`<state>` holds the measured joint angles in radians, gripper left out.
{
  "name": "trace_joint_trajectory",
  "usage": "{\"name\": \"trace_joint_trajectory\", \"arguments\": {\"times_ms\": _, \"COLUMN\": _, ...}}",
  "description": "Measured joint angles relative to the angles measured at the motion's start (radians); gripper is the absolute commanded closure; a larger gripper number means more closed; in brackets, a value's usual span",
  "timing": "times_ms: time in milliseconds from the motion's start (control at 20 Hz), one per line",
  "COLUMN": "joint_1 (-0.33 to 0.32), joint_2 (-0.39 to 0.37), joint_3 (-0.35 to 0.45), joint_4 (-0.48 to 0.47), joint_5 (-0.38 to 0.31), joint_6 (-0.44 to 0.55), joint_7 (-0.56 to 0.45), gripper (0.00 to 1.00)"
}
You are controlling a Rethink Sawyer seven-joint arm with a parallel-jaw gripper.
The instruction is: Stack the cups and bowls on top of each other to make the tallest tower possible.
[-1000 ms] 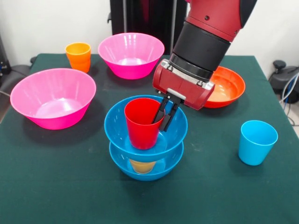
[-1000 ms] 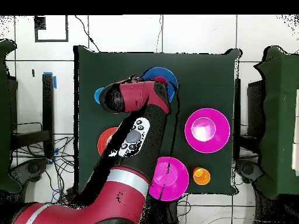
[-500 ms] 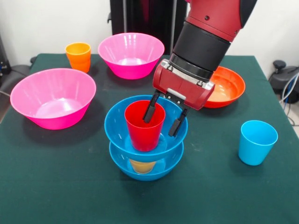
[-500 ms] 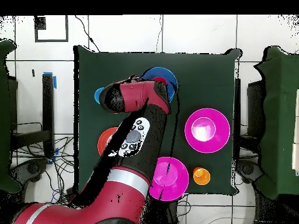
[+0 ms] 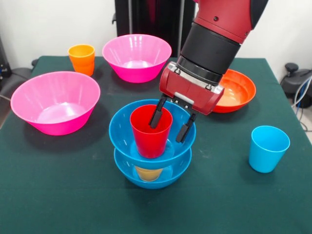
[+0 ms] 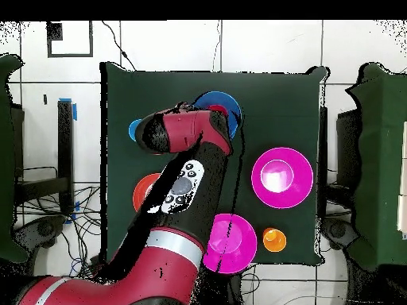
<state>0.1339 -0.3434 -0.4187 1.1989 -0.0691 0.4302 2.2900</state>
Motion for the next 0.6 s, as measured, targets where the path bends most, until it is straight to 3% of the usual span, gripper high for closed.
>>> {"name": "trace_joint_trajectory", "arguments": {"times_ms": 600, "joint_1": 0.021, "joint_2": -0.002, "joint_3": -0.027, "joint_4": -0.007, "joint_5": 0.0, "joint_6": 0.0, "joint_7": 0.0, "gripper": 0.0}}
